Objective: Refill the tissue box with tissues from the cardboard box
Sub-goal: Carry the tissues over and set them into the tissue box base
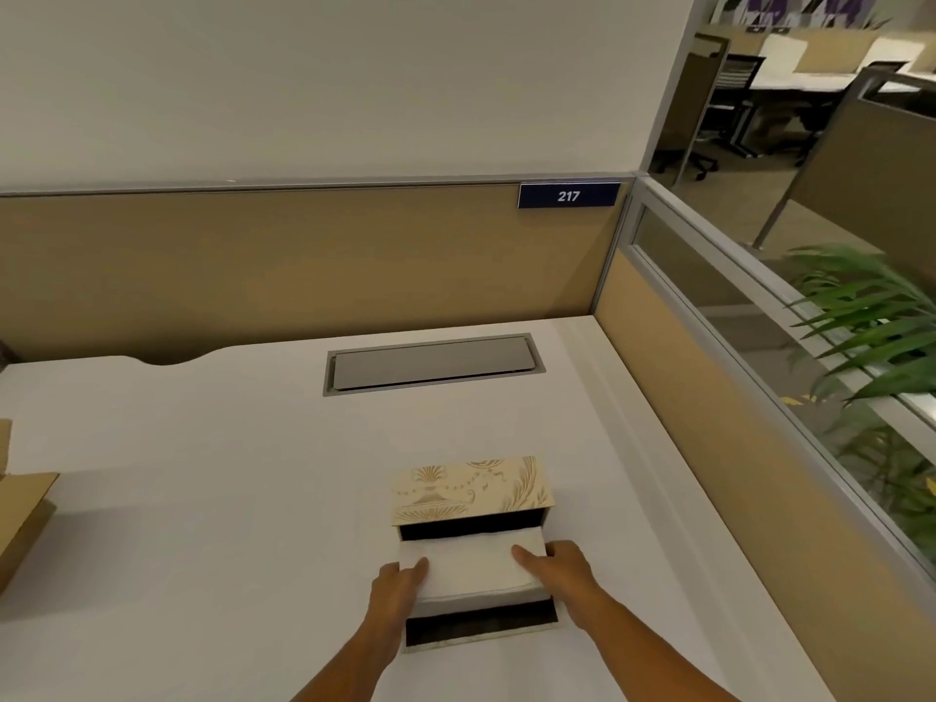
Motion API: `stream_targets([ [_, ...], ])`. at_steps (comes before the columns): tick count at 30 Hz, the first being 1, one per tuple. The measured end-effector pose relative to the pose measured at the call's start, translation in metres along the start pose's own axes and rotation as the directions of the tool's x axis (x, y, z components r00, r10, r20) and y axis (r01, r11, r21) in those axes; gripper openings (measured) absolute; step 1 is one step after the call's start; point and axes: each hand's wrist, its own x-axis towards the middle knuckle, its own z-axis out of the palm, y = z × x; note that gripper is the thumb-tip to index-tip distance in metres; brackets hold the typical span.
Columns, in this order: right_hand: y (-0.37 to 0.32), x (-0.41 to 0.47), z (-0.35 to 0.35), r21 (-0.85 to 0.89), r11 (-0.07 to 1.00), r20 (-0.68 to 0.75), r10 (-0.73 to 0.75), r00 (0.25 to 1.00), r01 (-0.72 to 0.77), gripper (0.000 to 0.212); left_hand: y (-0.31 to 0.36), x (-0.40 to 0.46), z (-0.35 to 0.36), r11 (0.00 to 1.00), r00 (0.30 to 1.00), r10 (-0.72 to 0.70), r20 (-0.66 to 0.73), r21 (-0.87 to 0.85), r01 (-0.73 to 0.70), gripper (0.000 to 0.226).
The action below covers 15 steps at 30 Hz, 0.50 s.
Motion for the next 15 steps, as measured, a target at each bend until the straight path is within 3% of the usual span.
stream_targets([
  [3,0.003,-0.001,0.004,-0.02,1.0,-0.087,-0.015,0.996,0.014,0.06,0.0,-0.003,0.002,0.993,0.988,0.074,-0.133,0.097,-0.061,0.031],
  [6,0.003,-0.004,0.004,-0.007,0.999,-0.099,-0.038,0.994,0.037,0.044,0.002,-0.007,0.004,0.983,0.963,0.125,-0.239,0.161,-0.088,0.041],
  [15,0.003,-0.004,-0.001,0.046,0.998,-0.087,-0.034,0.996,0.039,0.038,0.009,-0.014,0.005,0.97,0.974,0.146,-0.176,0.219,-0.106,0.033],
])
